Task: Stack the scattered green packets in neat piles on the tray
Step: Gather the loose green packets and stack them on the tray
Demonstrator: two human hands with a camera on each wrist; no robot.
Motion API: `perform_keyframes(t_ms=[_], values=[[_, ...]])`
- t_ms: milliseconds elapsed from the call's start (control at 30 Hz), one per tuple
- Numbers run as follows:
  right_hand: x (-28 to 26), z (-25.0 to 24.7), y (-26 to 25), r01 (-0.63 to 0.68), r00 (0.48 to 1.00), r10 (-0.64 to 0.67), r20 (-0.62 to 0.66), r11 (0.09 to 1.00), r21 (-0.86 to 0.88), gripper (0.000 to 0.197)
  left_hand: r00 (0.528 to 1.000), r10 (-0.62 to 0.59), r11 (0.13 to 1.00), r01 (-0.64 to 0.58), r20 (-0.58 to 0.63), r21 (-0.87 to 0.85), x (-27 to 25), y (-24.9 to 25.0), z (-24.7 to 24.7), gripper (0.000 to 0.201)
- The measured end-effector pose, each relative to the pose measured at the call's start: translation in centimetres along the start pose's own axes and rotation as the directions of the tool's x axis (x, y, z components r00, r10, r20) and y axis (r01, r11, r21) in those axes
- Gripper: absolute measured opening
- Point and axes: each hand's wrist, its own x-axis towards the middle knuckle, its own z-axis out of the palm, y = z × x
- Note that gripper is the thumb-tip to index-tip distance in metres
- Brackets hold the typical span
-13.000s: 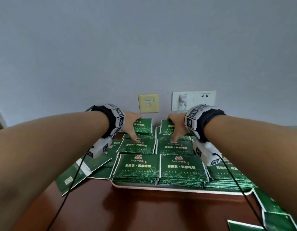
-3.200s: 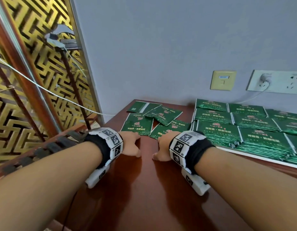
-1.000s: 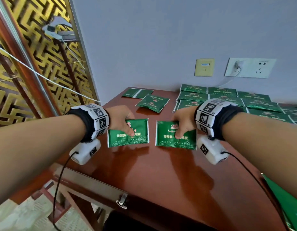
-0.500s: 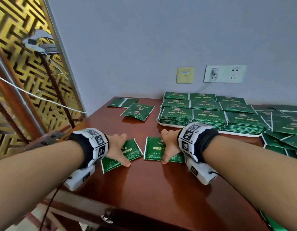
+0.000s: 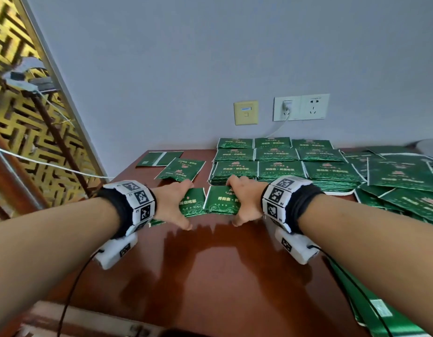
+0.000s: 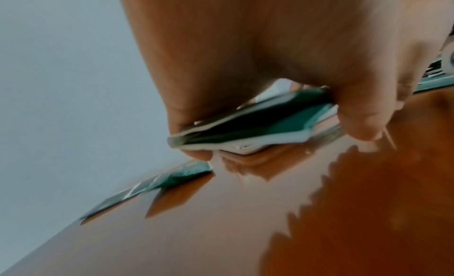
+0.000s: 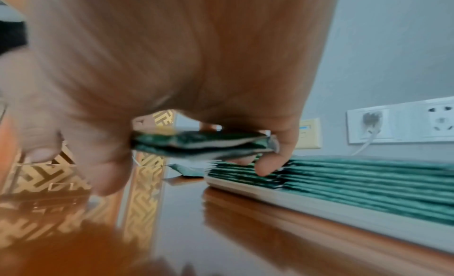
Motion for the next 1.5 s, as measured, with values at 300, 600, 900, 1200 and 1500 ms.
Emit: perform_keyframes(t_ms=[300,600,900,1200,1500], values=[[0.3,-3.1,8.8,-0.228,0.957,0.205,-0.205,0.969,-0.093,0.094,0.974,0.149,0.985,-0.13,-0.172,0.112,8.8,4.3,-4.4,0.108],[3.8,-5.4,12.9,-0.325,0.943,0.307,-0.129,0.935,-0.145,0.105,0.971,0.159,0.973,-0.124,-0.176,0.193,15.3,6.7,-4.8,0.104],[3.8,-3.7,12.4,-0.316,0.948,0.308,-0.08,0.939,-0.137,0.076,0.972,0.204,0.974,-0.19,-0.113,0.126,15.4,6.7,-3.5,0.075],[3.5,-4.0,11.7,-0.272,0.962,0.27,-0.035,0.959,-0.084,0.06,0.961,0.254,0.964,-0.243,-0.107,0.107,14.4,7.4,-3.6,0.069],[3.7,-3.2,11.5,-0.276,0.96,0.269,-0.083,0.958,-0.084,0.05,0.961,0.236,0.97,-0.223,-0.147,0.098,14.7,7.1,-2.9,0.063]])
